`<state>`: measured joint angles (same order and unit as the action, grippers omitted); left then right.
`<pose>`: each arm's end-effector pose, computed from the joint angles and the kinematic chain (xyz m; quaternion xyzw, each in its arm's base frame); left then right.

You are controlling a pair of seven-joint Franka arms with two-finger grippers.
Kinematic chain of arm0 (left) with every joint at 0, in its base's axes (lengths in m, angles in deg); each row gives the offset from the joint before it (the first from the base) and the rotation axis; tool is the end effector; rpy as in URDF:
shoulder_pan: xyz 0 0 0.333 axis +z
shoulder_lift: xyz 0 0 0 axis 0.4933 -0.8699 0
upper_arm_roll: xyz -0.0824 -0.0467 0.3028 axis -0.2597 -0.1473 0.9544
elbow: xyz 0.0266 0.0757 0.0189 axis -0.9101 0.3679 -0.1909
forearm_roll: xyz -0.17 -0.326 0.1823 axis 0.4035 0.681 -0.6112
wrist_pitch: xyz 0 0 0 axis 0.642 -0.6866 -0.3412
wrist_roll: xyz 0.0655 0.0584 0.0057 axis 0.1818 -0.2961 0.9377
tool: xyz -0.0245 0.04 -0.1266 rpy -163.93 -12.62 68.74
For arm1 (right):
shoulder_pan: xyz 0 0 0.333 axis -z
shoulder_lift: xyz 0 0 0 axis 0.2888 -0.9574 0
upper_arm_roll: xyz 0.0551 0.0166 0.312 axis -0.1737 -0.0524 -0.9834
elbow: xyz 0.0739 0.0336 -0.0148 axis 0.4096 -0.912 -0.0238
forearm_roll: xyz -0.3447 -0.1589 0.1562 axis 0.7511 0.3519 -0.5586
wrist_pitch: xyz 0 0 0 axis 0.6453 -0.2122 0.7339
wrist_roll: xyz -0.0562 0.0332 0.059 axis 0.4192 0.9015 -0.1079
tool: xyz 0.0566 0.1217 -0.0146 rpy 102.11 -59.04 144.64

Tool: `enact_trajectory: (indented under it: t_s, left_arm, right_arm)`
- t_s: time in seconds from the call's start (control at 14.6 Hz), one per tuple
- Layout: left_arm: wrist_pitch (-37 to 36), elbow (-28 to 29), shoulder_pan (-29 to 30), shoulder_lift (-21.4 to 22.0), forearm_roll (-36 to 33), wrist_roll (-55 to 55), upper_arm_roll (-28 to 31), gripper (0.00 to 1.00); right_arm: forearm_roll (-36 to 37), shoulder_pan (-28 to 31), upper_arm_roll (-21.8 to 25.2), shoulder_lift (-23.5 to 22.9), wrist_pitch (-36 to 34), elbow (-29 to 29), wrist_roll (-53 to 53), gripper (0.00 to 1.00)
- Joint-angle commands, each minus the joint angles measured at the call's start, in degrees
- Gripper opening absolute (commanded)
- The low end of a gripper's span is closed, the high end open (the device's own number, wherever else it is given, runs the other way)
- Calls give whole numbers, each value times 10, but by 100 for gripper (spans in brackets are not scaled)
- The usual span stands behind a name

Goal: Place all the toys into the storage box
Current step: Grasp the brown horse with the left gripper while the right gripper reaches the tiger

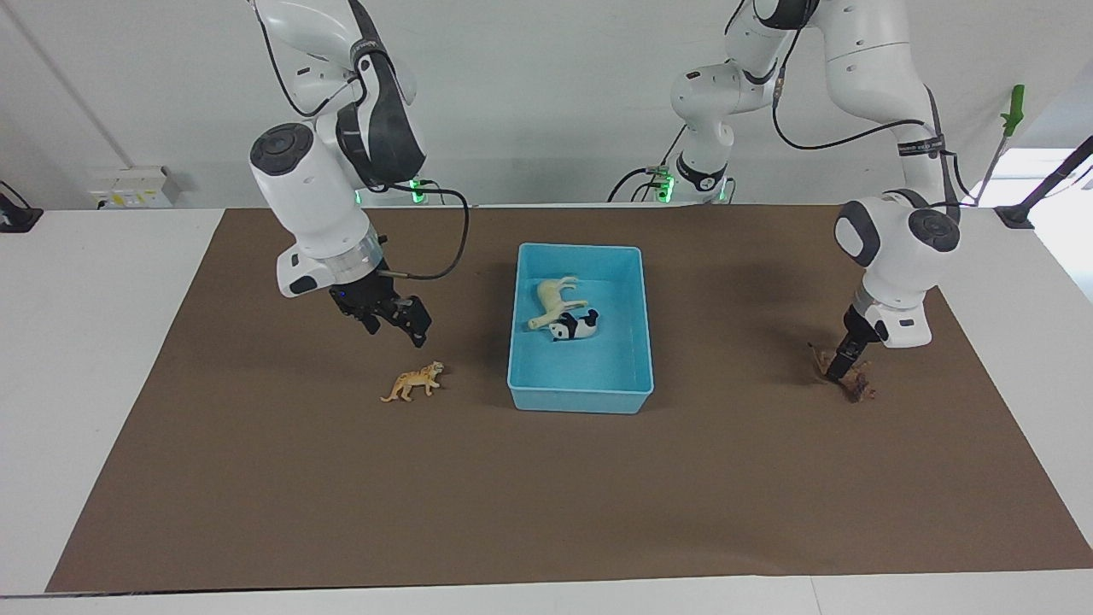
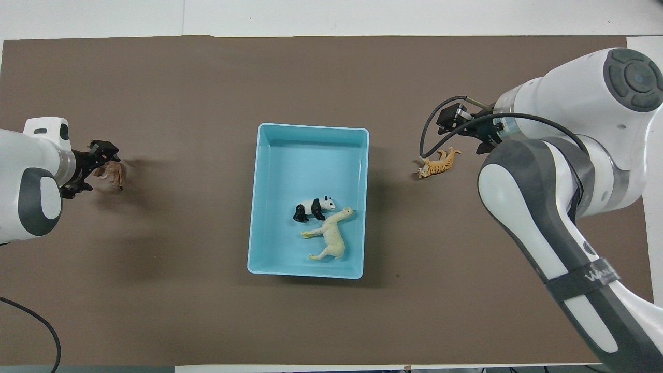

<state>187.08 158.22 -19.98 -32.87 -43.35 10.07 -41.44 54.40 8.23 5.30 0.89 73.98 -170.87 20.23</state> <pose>0.5993 0.0841 0.2610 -0.9281 -0.3682 -0.0542 0.0043 0.6238 0.1300 0.4200 -0.9594 0.2662 -0.0173 0.0918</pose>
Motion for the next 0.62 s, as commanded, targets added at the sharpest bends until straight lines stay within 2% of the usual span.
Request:
enact_trajectory:
  t_s: [0.0,0.14,0.21,0.34,0.41,0.55]
  left_arm:
    - [28,14,4,-2,-14,28,-1,100]
    - [31,14,3,-4,-14,49,-1,99]
    - [34,14,2,-7,-14,54,-1,84]
    - [33,6,0,-8,-14,60,-1,35]
    - [27,-2,-1,-9,-14,61,-1,22]
    - [-6,-33,2,-13,-14,61,-1,17]
  right_arm:
    - [-14,7,-8,-20,43,-14,120,92]
    - [-17,18,-9,-40,64,-20,177,93]
    - [-23,20,-8,-46,66,-22,190,93]
    - [-50,29,-8,-56,66,-41,194,94]
    - [-50,32,-8,-62,68,-50,192,94]
    - [-54,35,-9,-77,75,-52,194,94]
